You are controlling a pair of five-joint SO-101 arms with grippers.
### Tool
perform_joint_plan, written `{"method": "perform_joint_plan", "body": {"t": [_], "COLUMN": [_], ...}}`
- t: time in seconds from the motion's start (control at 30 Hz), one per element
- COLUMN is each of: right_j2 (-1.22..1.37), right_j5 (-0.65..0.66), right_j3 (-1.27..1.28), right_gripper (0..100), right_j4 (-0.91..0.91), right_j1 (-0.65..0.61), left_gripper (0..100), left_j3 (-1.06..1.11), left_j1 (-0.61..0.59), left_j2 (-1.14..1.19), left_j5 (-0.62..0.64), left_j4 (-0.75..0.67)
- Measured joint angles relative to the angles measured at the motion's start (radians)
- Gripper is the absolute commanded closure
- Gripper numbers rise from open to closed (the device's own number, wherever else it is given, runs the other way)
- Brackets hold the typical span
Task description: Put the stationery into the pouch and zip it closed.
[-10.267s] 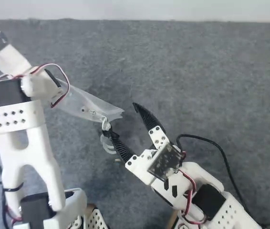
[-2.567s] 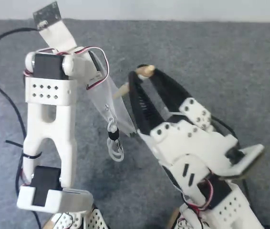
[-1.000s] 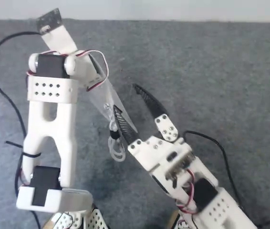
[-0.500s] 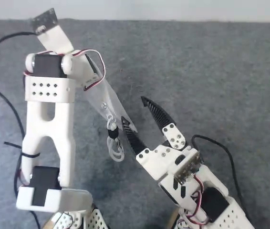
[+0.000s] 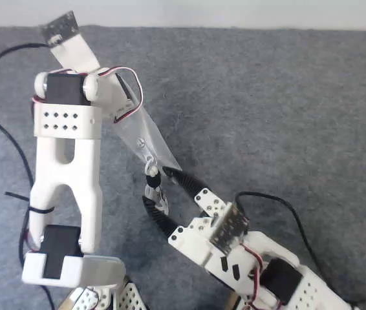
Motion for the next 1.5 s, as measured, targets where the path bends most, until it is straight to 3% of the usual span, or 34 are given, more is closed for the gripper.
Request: {"method": "perform_joint_plan", "body": {"t": [0.2,0.4,0.6,1.27,1.5], "right_j2": [-0.002,-0.002,-0.002,0.005,0.218], "right_j5": [-0.009,-0.009,-0.011,-0.011,-0.083], "right_j3": [0.063,0.091,0.135,0.135,0.052], "right_gripper": [79.8,88.1,85.9,85.0,85.0], "right_j4": [-0.037,-0.101,-0.186,-0.193,-0.193], "right_j1": [-0.002,-0.002,-0.002,0.025,0.061], "left_gripper": [99,99,99,99,99], "left_j3": [0.000,0.000,0.000,0.017,0.017], "left_j1": [0.000,0.000,0.000,-0.003,-0.003], "left_j2": [0.000,0.000,0.000,0.000,0.000], "left_j5": [0.000,0.000,0.000,0.000,0.000], "left_j4": [0.000,0.000,0.000,0.000,0.000]}}
